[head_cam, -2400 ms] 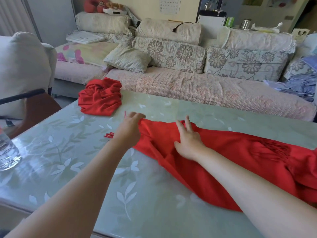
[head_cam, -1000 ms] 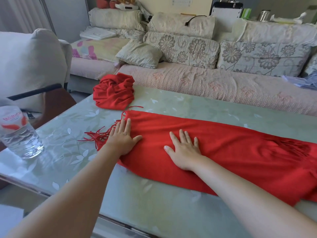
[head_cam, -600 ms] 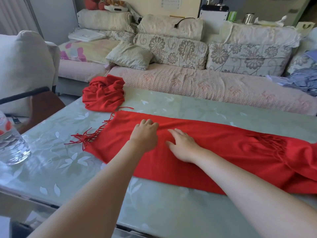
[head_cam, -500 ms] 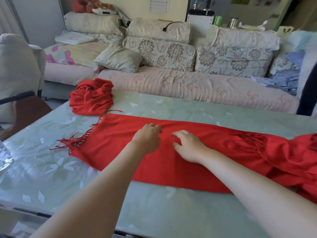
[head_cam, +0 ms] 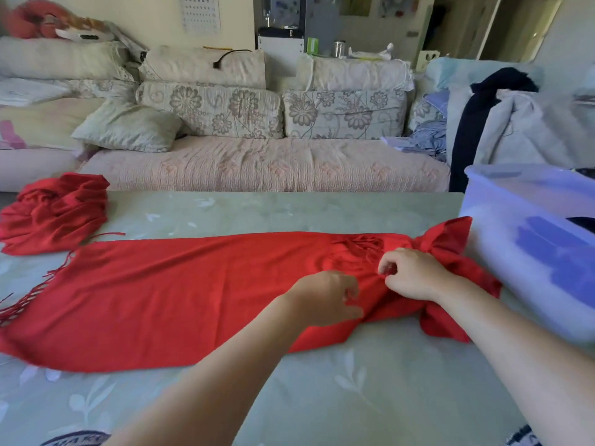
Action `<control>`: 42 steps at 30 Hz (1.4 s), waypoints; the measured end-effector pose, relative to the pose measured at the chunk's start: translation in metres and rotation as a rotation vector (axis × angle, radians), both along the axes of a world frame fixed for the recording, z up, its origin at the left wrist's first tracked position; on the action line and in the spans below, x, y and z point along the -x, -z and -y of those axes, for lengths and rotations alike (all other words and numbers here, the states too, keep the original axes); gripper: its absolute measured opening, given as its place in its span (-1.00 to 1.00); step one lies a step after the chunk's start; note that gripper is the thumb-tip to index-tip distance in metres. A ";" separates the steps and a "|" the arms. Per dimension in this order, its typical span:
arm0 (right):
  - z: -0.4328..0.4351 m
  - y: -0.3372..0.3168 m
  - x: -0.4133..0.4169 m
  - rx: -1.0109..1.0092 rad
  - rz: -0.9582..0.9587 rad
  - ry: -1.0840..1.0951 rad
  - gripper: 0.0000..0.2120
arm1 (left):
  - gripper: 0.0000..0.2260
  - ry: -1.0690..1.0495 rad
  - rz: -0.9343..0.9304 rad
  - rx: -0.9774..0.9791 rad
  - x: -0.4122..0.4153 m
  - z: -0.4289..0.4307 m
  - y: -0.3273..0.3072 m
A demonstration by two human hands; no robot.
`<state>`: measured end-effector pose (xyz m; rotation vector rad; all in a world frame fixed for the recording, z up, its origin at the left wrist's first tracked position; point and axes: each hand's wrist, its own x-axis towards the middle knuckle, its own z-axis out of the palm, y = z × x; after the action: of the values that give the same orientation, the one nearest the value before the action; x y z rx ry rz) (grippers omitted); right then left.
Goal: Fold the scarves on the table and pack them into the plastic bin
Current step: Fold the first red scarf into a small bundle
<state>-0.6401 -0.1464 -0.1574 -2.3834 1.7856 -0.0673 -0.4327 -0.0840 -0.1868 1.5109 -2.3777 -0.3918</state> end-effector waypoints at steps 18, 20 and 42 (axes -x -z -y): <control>0.010 -0.001 0.059 0.395 0.010 -0.186 -0.35 | -0.64 0.064 0.053 0.236 0.065 0.012 0.019; -0.002 -0.001 0.060 0.300 -0.060 -0.184 -0.28 | -0.72 0.074 0.085 0.271 0.086 0.013 0.023; -0.004 -0.015 0.090 0.230 -0.452 0.092 -0.57 | -0.76 0.068 -0.137 -0.219 0.115 0.012 0.004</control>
<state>-0.7298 -0.1421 -0.1423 -2.6336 2.1875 0.2938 -0.5477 -0.0957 -0.1912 1.4416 -2.3452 -0.7687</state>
